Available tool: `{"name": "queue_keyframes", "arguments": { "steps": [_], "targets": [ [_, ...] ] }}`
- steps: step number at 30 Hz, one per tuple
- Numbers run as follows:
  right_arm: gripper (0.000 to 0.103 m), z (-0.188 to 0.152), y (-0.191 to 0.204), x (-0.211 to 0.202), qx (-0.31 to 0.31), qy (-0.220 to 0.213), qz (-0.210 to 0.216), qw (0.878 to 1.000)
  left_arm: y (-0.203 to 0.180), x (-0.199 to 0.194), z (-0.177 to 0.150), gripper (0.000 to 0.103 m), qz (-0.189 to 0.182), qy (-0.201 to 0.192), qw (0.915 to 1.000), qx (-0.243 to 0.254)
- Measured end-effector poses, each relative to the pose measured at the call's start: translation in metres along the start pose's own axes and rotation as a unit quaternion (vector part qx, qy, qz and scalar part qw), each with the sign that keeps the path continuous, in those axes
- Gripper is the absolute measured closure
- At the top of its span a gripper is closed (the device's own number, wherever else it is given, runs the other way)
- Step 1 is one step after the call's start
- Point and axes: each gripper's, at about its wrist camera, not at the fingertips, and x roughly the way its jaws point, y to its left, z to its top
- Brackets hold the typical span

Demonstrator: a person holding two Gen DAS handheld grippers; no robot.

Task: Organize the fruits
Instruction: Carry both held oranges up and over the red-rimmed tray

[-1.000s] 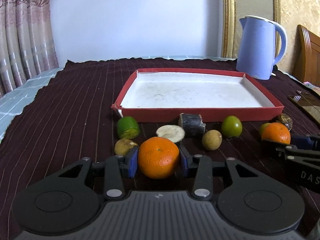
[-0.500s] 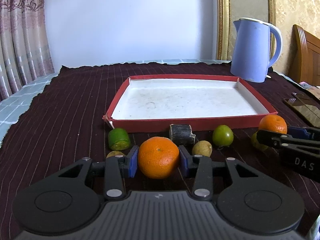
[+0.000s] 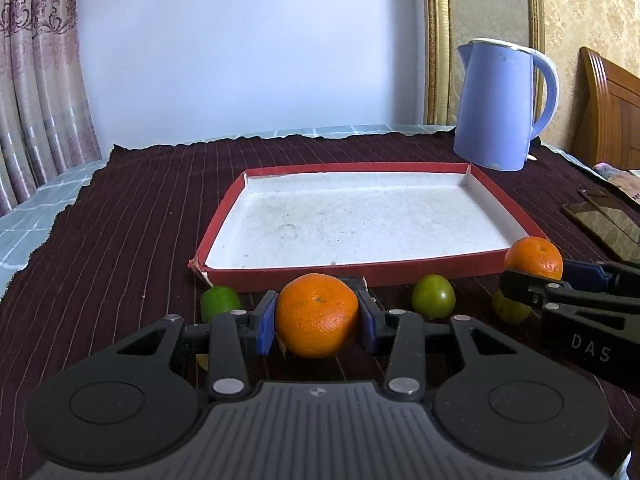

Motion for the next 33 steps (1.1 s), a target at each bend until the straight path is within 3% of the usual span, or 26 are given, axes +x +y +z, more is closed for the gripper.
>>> {"name": "queue_keyframes", "arguments": {
  "steps": [33],
  "targets": [
    [0.064, 0.024, -0.003, 0.026, -0.001, -0.003, -0.001, 1.0, 0.002, 0.032, 0.023, 0.063, 0.019, 0.014, 0.9997, 0.009]
  ]
}}
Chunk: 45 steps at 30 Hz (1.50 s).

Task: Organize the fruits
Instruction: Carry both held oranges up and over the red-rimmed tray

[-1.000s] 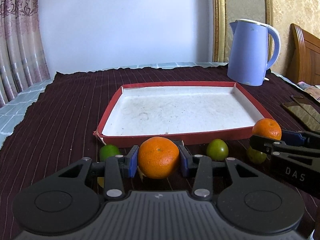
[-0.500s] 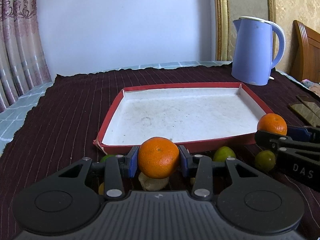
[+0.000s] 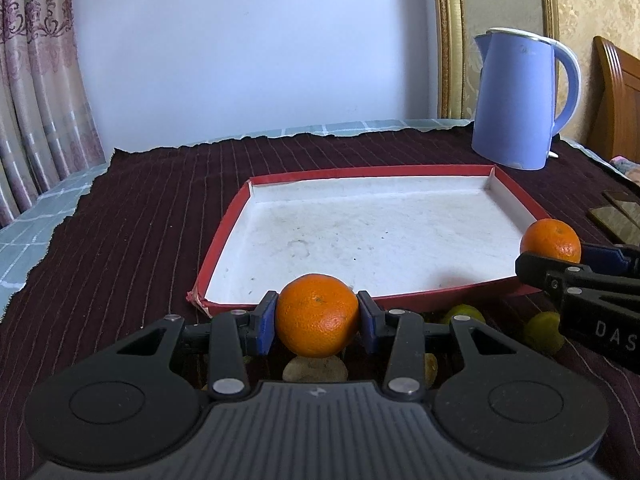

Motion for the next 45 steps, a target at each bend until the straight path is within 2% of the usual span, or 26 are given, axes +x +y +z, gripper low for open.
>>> {"name": "queue_keyframes", "arguments": {
  "steps": [27, 45],
  "targets": [
    [0.064, 0.026, -0.006, 0.046, -0.009, 0.018, -0.005, 1.0, 0.008, 0.054, 0.041, 0.063, 0.028, 0.021, 0.9994, -0.004],
    [0.064, 0.046, -0.012, 0.093, -0.013, 0.044, -0.024, 0.999, -0.002, 0.108, 0.061, 0.063, 0.033, 0.064, 0.9974, -0.001]
  ]
}}
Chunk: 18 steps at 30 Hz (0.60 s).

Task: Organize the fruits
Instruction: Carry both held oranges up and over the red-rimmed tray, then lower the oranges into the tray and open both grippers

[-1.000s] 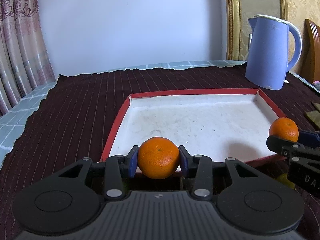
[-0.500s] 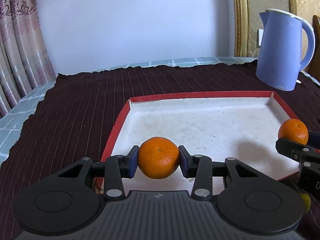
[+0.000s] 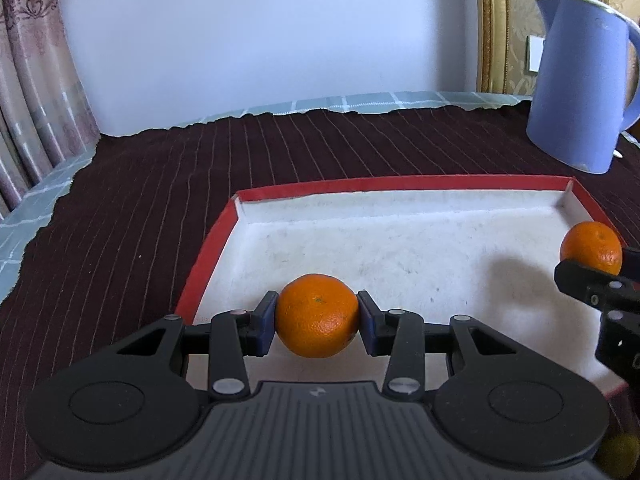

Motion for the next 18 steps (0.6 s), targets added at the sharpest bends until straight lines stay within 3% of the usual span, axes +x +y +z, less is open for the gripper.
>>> {"name": "queue_keyframes", "arguments": {
  "steps": [10, 13, 15, 18],
  "targets": [
    [0.062, 0.015, -0.014, 0.044, 0.02, 0.033, -0.016, 0.999, -0.01, 0.031, 0.025, 0.062, 0.006, 0.018, 0.9998, 0.009],
    [0.027, 0.018, -0.015, 0.05, 0.03, 0.033, -0.024, 0.999, -0.012, 0.038, 0.028, 0.062, 0.003, 0.02, 0.9997, 0.017],
    [0.021, 0.019, -0.015, 0.046, 0.027, 0.02, -0.032, 0.999, -0.014, 0.039, 0.028, 0.06, 0.002, 0.015, 0.9996, 0.025],
    [0.008, 0.018, -0.014, 0.032, 0.023, 0.013, -0.028, 0.999, -0.009, 0.03, 0.028, 0.044, -0.011, 0.008, 0.9997, 0.018]
  ]
}}
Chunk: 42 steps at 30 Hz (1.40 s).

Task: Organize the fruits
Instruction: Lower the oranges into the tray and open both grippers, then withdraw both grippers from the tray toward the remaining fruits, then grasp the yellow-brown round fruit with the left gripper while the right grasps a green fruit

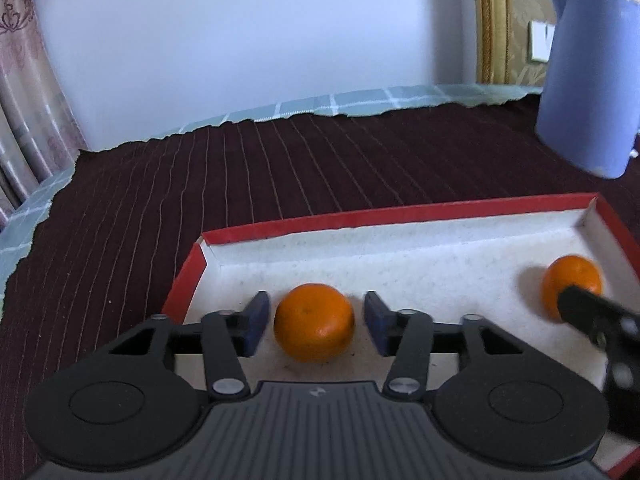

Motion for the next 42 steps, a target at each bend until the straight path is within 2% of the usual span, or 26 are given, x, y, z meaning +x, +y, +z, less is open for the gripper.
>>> {"name": "queue_keyframes", "arguments": {
  "steps": [1, 5, 9, 12, 16, 18, 20, 25, 32, 33, 35, 39, 42],
  "targets": [
    [0.001, -0.001, -0.001, -0.007, 0.005, -0.006, -0.003, 1.0, 0.003, -0.006, 0.0, 0.037, -0.008, -0.004, 0.9999, -0.006],
    [0.0, -0.016, -0.012, -0.039, 0.036, -0.028, -0.016, 0.999, 0.022, -0.042, -0.01, 0.036, -0.024, -0.036, 0.9984, -0.036],
    [0.0, -0.041, -0.024, -0.071, 0.066, -0.049, -0.018, 0.996, 0.044, -0.094, -0.039, 0.035, -0.032, -0.073, 0.9946, -0.066],
    [0.0, -0.066, -0.033, -0.095, 0.078, -0.079, 0.028, 0.993, 0.06, -0.125, -0.068, 0.031, -0.037, -0.108, 0.9903, -0.079],
    [0.0, -0.094, -0.038, -0.118, 0.064, -0.085, 0.081, 0.991, 0.079, -0.149, -0.112, 0.03, -0.035, -0.123, 0.9878, -0.089],
    [0.0, -0.102, -0.039, -0.124, 0.06, -0.089, 0.1, 0.989, 0.083, -0.152, -0.128, 0.03, -0.039, -0.121, 0.9887, -0.079],
    [0.0, -0.108, -0.038, -0.125, 0.051, -0.089, 0.106, 0.989, 0.084, -0.15, -0.142, 0.03, -0.039, -0.113, 0.9917, -0.048],
    [0.0, -0.119, -0.023, -0.126, -0.003, -0.09, 0.059, 0.994, 0.079, -0.141, -0.163, 0.03, -0.02, -0.105, 0.9943, 0.005],
    [0.0, -0.12, -0.024, -0.123, 0.006, -0.07, 0.046, 0.997, 0.074, -0.124, -0.162, 0.03, -0.031, -0.08, 0.9963, 0.003],
    [0.0, -0.121, -0.026, -0.122, 0.01, -0.066, 0.048, 0.997, 0.074, -0.12, -0.16, 0.033, -0.028, -0.073, 0.997, 0.001],
    [0.0, -0.121, -0.028, -0.122, 0.014, -0.064, 0.061, 0.996, 0.075, -0.112, -0.159, 0.052, -0.032, -0.055, 0.9979, -0.007],
    [0.0, -0.121, -0.025, -0.121, 0.001, -0.053, 0.064, 0.997, 0.08, -0.107, -0.156, 0.06, -0.054, -0.049, 0.9969, -0.029],
    [0.0, -0.123, -0.019, -0.125, -0.029, -0.051, 0.056, 0.997, 0.08, -0.108, -0.158, 0.071, -0.061, -0.056, 0.9961, -0.031]
  ]
}}
